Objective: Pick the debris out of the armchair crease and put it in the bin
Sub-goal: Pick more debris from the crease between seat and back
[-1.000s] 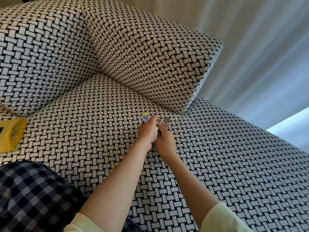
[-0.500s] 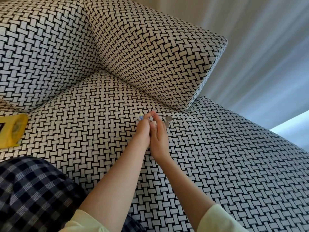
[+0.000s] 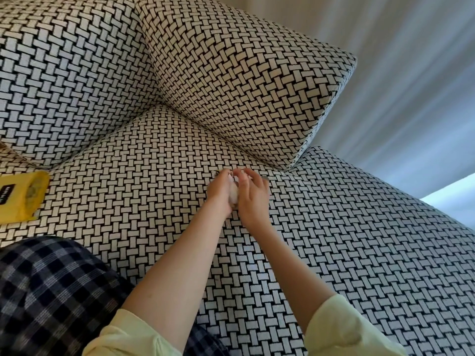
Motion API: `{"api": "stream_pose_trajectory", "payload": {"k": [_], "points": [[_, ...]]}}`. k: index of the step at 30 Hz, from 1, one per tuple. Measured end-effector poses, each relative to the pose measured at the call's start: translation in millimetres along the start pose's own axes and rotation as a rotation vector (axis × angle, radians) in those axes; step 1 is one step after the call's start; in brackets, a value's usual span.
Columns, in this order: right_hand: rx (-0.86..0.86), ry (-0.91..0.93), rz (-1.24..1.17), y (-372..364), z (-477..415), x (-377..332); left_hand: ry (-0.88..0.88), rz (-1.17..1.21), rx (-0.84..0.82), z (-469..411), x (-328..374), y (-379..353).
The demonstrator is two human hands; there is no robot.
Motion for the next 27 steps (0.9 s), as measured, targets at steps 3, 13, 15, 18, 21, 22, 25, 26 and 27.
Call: {"api": "stream_pose_trajectory", "payload": {"k": [3, 13, 15, 18, 21, 22, 25, 26, 27], "points": [[0.103, -0.123, -0.002, 20.6, -12.5, 26.1, -0.068, -0.069, 0.129, -0.8, 9.4, 10.1], [-0.12, -0.305, 0.147, 25.7, -45.0, 56.7, -0.008, -0.162, -0.014, 4.0, 12.5, 10.2], [-0.099, -0.335, -0.006, 30.2, -44.3, 55.2, -0.002, -0.166, -0.054, 4.4, 16.8, 11.7], [0.023, -0.493, -0.473, 48.5, -40.6, 57.8, -0.022, -0.099, -0.034, 2.0, 18.6, 17.4], [0.079, -0.622, -0.98, 61.4, -36.3, 64.3, -0.003, -0.115, -0.002, -3.1, 12.4, 25.2], [0.103, -0.663, -1.069, 64.3, -35.3, 66.2, 0.011, -0.119, -0.012, -4.3, 10.0, 26.0], [0.169, -0.743, -1.02, 66.4, -33.8, 66.6, 0.011, -0.189, -0.017, -7.3, 3.1, 24.8], [0.154, -0.736, -0.867, 66.5, -33.9, 65.7, 0.004, -0.214, -0.01, -7.2, 1.6, 23.8], [0.1, -0.7, -0.637, 65.5, -33.7, 63.0, 0.0, -0.233, -0.007, -7.3, 0.7, 22.6]]}}
Point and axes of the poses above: each hand's wrist, its own z-axis away from the middle knuckle, its own y-axis out of the back of the hand, x = y × z, the point moved 3 cm from there along -z, towards the middle knuckle, and after that the axes turned 6 degrees about y, right-handed, at the moved point
